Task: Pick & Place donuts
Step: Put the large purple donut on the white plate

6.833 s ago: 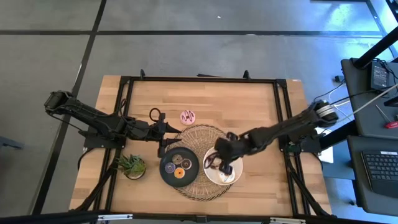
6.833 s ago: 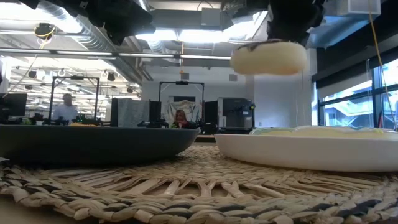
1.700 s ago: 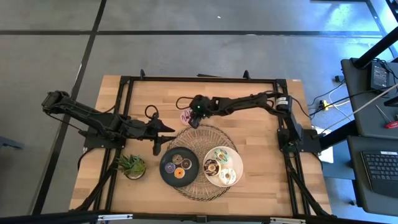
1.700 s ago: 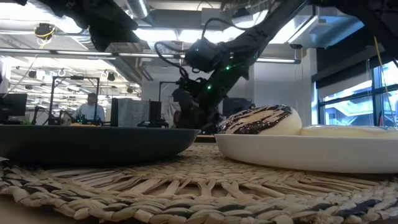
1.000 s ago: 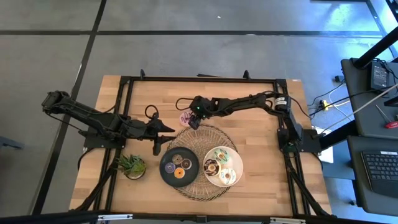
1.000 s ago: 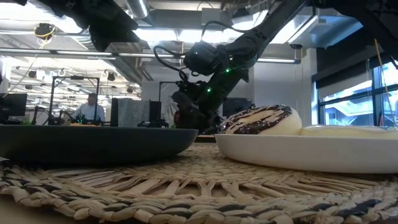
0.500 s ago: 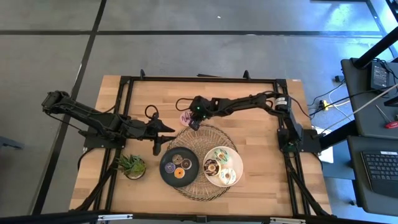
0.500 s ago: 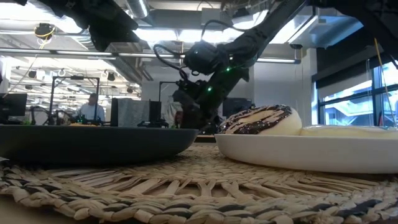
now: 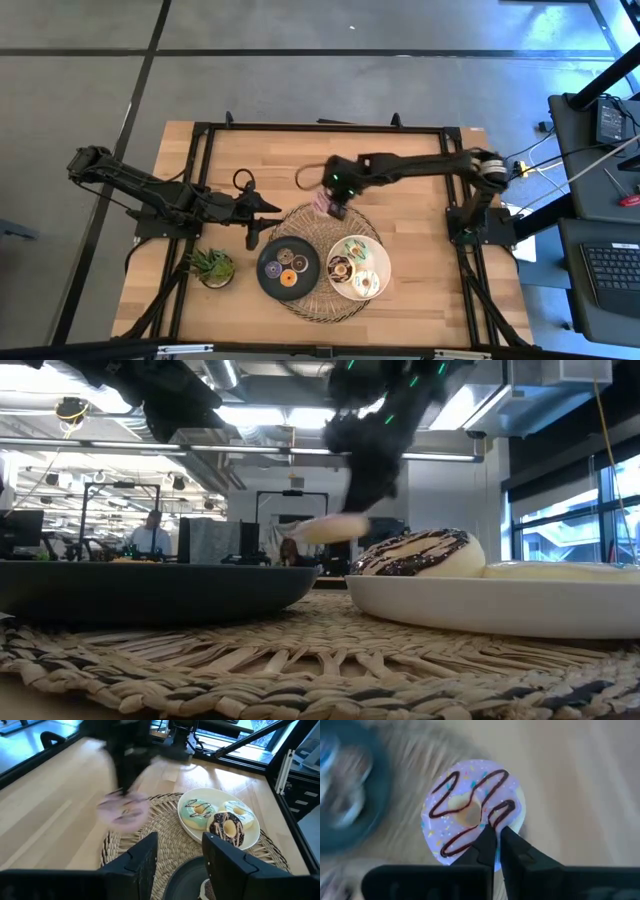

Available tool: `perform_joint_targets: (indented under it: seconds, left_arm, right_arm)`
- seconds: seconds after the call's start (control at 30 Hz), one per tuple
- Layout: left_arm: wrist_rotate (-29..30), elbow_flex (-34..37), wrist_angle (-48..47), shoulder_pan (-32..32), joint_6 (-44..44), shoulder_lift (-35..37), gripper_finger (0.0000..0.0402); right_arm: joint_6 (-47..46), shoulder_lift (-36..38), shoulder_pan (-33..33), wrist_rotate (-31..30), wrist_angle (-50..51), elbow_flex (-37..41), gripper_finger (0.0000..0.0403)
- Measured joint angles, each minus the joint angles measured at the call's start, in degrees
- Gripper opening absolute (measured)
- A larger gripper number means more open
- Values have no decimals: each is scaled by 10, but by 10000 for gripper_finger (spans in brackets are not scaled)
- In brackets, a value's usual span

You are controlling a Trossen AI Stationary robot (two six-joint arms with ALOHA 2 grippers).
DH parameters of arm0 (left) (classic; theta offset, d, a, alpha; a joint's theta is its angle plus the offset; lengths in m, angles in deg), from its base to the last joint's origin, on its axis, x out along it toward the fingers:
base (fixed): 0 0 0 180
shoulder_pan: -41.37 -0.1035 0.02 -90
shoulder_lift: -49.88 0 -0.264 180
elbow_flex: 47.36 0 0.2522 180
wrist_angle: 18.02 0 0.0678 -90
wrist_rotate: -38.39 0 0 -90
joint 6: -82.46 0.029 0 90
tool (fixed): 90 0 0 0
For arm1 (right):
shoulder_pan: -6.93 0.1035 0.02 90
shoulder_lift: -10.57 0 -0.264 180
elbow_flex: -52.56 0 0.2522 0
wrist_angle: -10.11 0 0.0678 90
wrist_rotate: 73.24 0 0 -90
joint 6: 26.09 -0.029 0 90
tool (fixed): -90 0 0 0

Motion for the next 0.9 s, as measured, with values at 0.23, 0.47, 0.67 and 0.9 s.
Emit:
perform_joint_targets:
  seconds: [0.23, 0.47, 0.67, 0.9]
  left_arm:
    - [0, 0, 0, 0, 20, 0, 152]
    - [0, 0, 0, 0, 20, 0, 149]
    - [6, 0, 0, 0, 20, 0, 152]
    - [28, 0, 0, 0, 21, 0, 148]
  right_arm:
    - [-66, 103, 109, -45, 152, 17, 15]
    - [-196, 247, 204, -49, 106, 163, 16]
    - [-277, 352, 249, -15, -126, 359, 16]
    - [-318, 376, 274, 7, -352, 517, 16]
